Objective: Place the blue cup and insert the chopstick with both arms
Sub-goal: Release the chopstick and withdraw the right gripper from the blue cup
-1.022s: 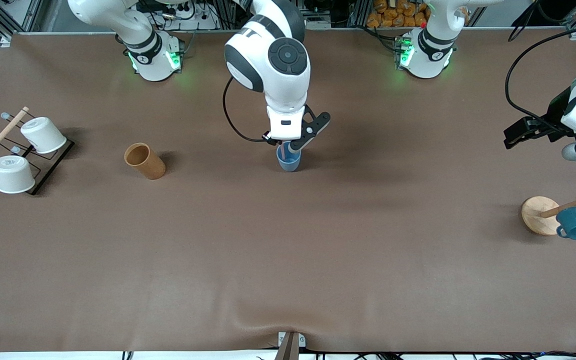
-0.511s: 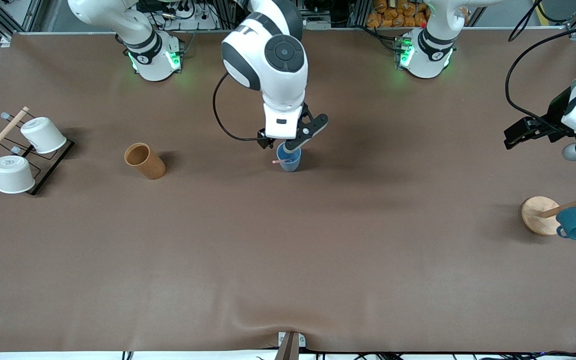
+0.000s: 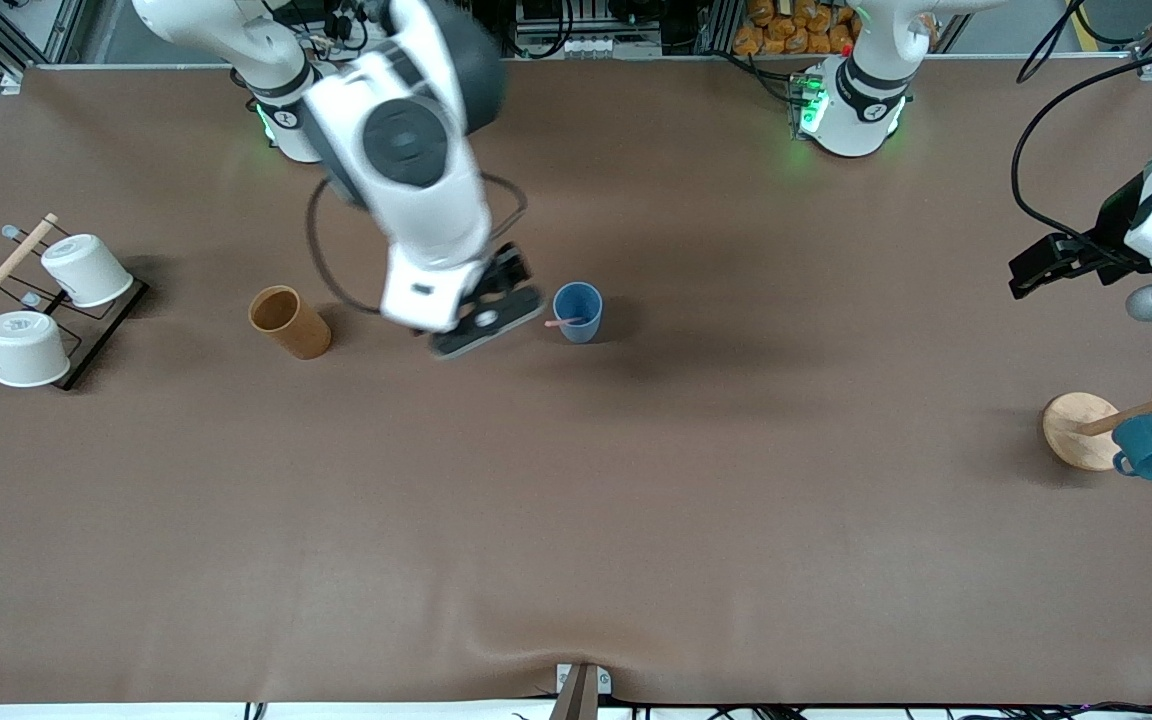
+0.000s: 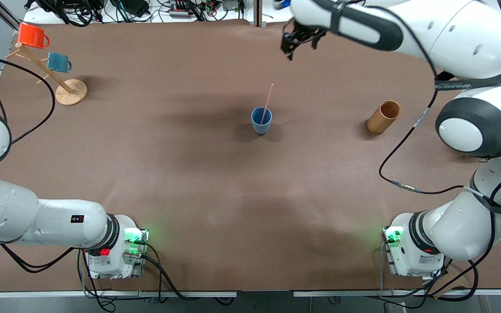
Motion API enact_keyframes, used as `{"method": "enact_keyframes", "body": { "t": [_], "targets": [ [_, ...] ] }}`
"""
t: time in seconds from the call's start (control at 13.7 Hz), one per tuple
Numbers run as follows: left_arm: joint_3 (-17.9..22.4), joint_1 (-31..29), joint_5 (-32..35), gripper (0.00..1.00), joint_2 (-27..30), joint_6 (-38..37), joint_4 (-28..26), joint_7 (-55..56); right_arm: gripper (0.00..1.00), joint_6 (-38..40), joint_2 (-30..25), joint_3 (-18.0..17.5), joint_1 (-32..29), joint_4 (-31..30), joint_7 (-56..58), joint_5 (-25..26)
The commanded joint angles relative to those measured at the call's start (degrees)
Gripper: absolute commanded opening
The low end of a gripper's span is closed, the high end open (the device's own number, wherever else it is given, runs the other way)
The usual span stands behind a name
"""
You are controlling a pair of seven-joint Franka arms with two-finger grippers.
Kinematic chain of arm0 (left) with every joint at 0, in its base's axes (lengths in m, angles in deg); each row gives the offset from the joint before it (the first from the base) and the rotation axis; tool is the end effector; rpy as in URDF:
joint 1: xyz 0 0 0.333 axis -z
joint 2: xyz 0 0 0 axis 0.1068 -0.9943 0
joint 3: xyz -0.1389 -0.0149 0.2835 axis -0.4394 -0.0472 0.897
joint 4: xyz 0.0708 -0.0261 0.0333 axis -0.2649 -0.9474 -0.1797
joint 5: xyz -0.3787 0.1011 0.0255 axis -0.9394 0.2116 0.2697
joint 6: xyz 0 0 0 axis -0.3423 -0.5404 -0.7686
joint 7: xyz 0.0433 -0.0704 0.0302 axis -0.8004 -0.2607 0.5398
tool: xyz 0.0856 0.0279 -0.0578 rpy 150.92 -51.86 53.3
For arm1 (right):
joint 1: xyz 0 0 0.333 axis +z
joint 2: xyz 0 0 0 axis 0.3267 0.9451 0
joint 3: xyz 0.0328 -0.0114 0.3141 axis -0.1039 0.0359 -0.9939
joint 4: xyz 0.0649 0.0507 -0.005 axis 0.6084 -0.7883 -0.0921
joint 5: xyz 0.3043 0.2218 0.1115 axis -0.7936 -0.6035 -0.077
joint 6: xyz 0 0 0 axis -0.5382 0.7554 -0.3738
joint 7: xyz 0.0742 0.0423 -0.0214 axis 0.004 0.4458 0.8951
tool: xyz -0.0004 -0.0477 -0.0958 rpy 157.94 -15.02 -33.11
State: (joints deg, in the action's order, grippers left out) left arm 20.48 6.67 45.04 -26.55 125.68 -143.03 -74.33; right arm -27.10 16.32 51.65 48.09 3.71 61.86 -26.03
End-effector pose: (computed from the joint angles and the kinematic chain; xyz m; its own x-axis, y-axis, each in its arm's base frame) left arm 0.5587 -0.0342 0.6000 0.9896 0.1440 0.0033 0.1440 -0.9883 -0.0495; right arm 0.5613 0.3674 0.4886 0.8855 0.4597 -0.0671 0.4605 -0.8877 -0.0053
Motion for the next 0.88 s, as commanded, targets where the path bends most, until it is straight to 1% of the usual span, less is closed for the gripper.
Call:
{"method": "enact_keyframes", "body": {
  "t": [0.0, 0.22, 0.37, 0.51, 0.66, 0.73, 0.8],
  "targets": [
    [-0.18, -0.19, -0.82, 1.0, 1.02, -0.08, -0.16, -0.71, 1.0, 4.67, -4.42, -1.18, -6.14, -1.23, 1.78, -0.06],
    [-0.62, 0.25, -0.91, 1.0, 1.28, -0.96, -0.16, -0.71, 1.0, 11.43, -9.25, -1.0, -12.73, -1.23, 1.78, -0.06],
    [-2.29, 0.25, -0.91, 1.0, 1.8, -2.88, -0.25, -1.32, 1.0, 15.48, -11.81, -1.0, -17.39, -1.32, 2.04, -0.06],
    [-3.87, 0.25, -0.91, 1.0, 2.16, -3.77, -0.16, -4.03, 1.0, 17.34, -14.18, -0.92, -21.96, -1.67, 4.22, -0.15],
    [-3.96, 0.25, -0.91, 1.0, 2.16, -4.04, -0.16, -7.63, 1.0, 17.69, -19.79, -0.83, -25.48, -5.61, 8.36, -0.32],
    [-3.96, 0.08, -0.91, 1.0, 2.25, -4.04, -0.08, -9.04, 1.0, 18.74, -21.12, -0.65, -27.5, -5.89, 8.72, -0.32],
    [-3.96, -0.01, -0.91, 1.0, 2.25, -4.04, -0.16, -9.41, 1.0, 19.71, -21.92, 0.65, -28.39, -5.72, 8.72, -0.32]
  ]
}}
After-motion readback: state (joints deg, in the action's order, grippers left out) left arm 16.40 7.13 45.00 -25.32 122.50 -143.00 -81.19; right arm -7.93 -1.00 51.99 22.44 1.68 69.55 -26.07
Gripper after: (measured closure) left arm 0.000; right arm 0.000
